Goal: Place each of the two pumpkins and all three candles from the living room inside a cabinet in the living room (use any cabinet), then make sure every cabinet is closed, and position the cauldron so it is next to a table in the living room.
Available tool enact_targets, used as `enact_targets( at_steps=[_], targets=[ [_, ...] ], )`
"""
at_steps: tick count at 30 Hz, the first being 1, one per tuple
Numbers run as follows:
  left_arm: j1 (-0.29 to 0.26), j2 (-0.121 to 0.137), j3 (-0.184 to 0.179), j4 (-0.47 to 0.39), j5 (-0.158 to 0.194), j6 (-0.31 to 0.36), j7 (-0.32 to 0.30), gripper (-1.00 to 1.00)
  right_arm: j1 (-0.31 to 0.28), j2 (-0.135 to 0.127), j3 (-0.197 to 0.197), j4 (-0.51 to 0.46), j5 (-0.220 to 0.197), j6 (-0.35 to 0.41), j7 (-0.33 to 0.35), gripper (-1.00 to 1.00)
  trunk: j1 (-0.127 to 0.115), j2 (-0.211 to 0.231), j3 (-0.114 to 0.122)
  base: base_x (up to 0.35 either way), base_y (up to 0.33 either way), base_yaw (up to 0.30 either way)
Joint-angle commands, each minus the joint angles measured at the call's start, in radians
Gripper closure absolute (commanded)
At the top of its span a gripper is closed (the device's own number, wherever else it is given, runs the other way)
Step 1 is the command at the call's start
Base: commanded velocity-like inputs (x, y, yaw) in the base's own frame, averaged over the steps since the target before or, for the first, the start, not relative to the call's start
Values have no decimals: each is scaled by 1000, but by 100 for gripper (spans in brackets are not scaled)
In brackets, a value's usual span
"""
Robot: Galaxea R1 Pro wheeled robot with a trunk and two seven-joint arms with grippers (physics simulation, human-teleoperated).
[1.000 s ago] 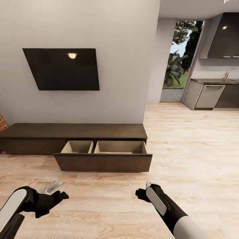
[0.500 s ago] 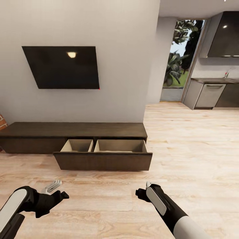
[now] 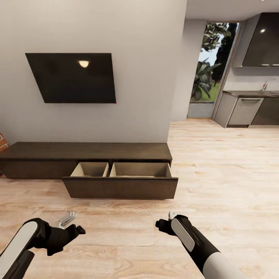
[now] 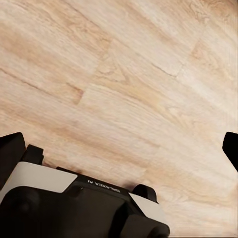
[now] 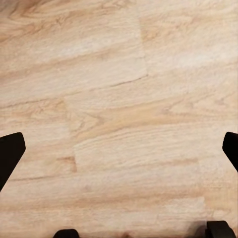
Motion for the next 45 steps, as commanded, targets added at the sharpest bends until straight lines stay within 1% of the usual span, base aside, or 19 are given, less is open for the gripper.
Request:
enact_targets(
  at_steps=[1,3,5,8,9,11,13,14,15,16,17,18,21,23,25,29,35,41,45],
  targets=[
    [-1,0,-2,-1,8,2,10,-100,-1,-2,4,-2,-10,1,-10,-100,4,-8,-4,0,0,0],
    [-1,-2,-5,0,5,1,10,-100,0,-3,7,-4,-10,-4,-9,-100,12,-22,-11,0,0,0],
    [-1,-4,-9,1,-17,0,9,-100,0,-3,8,-8,-8,-12,-8,-100,19,-36,-17,0,0,0],
    [-1,-31,-15,2,-121,-1,0,-100,1,-4,14,-10,4,-89,22,-100,31,-57,-26,0,0,0],
    [-1,-40,-16,2,-142,-2,-4,-100,1,-5,16,-10,5,-110,33,-100,35,-64,-29,0,0,0],
    [-1,-79,-19,5,-242,-10,-28,-100,2,-6,30,-3,11,-188,88,-100,42,-78,-36,0,0,0],
    [0,-113,-22,16,-360,-31,-73,-100,5,-6,55,5,26,-249,131,-100,50,-92,-42,0,0,0],
    [0,-126,-29,25,-421,-49,-108,-100,7,-6,67,7,38,-276,143,-100,54,-99,-45,0,0,0],
    [0,-131,-35,32,-452,-62,-129,-100,8,-6,72,8,45,-292,147,-100,58,-106,-48,0,0,0],
    [0,-138,-52,53,-513,-96,-179,-100,9,-6,79,9,60,-325,154,-100,61,-113,-51,0,0,0],
    [0,-143,-86,98,-604,-169,-261,-100,9,-6,86,10,83,-384,160,-100,65,-120,-54,0,0,0],
    [0,-144,-99,116,-633,-198,-289,-100,10,-6,87,10,92,-406,162,-100,69,-127,-58,0,0,0],
    [1,-148,-176,252,-795,-390,-429,-100,20,-6,91,15,140,-524,168,-100,81,-148,-67,0,0,0],
    [1,-150,-212,322,-852,-476,-473,-100,27,-4,92,31,151,-565,170,-100,88,-162,-73,0,0,0],
    [1,-158,-252,408,-893,-573,-503,-100,31,-1,94,72,161,-595,170,-100,96,-176,-79,0,0,0],
    [1,-188,-313,507,-925,-697,-521,-100,34,1,108,148,169,-646,171,-100,111,-204,-92,0,0,0],
    [1,-205,-419,569,-987,-849,-525,-100,34,-3,204,190,166,-795,170,-100,134,-246,-111,0,0,0],
    [-1,-249,-449,590,-1029,-890,-525,-100,34,1,241,224,165,-846,159,-100,157,-288,-130,0,0,0],
    [-1,-263,-451,593,-1104,-896,-526,-100,34,6,246,256,166,-881,164,-100,173,-316,-142,0,0,0]
  ],
)
